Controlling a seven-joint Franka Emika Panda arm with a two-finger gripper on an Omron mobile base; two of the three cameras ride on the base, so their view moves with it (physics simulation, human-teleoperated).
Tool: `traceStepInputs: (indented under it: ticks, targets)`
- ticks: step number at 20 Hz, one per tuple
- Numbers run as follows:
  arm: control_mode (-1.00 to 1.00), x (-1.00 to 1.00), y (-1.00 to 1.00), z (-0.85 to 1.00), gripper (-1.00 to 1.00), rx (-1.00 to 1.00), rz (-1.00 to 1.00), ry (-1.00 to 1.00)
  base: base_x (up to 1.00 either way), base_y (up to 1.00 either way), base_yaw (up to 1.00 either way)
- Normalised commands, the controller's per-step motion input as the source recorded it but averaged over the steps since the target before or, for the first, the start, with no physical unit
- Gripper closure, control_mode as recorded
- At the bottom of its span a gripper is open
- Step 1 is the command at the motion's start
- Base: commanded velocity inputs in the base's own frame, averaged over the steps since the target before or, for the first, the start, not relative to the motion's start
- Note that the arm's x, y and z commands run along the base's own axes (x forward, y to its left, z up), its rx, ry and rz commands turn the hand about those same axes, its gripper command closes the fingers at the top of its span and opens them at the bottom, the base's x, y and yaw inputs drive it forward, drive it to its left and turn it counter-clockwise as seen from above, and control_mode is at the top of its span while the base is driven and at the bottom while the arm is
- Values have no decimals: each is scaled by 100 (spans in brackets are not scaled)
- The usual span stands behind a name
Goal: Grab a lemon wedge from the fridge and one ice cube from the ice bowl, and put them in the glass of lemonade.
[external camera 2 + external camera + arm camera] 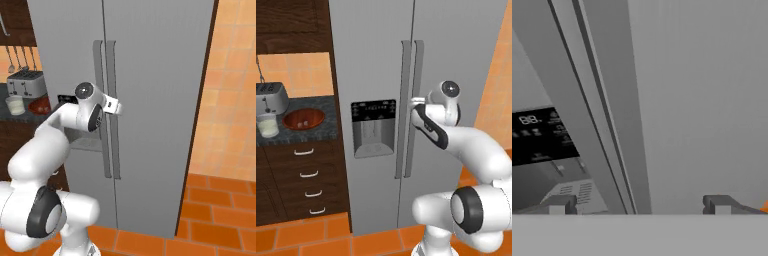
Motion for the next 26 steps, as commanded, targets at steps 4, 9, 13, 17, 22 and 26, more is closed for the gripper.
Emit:
traceStepInputs:
  ticks: [4,9,13,17,22,26]
  targets:
    - [-100,35,0,19,-100,0,6,-33,0,0,0]
    - [-100,23,-6,27,-100,-3,2,-16,0,0,0]
    - [-100,27,-11,12,-100,-8,0,-3,0,0,0]
    - [-100,48,0,0,-100,-1,0,-2,0,0,0]
    - [-100,83,0,-1,-100,0,0,0,0,0,0]
    - [-100,90,-4,-11,-100,0,0,0,0,0,0]
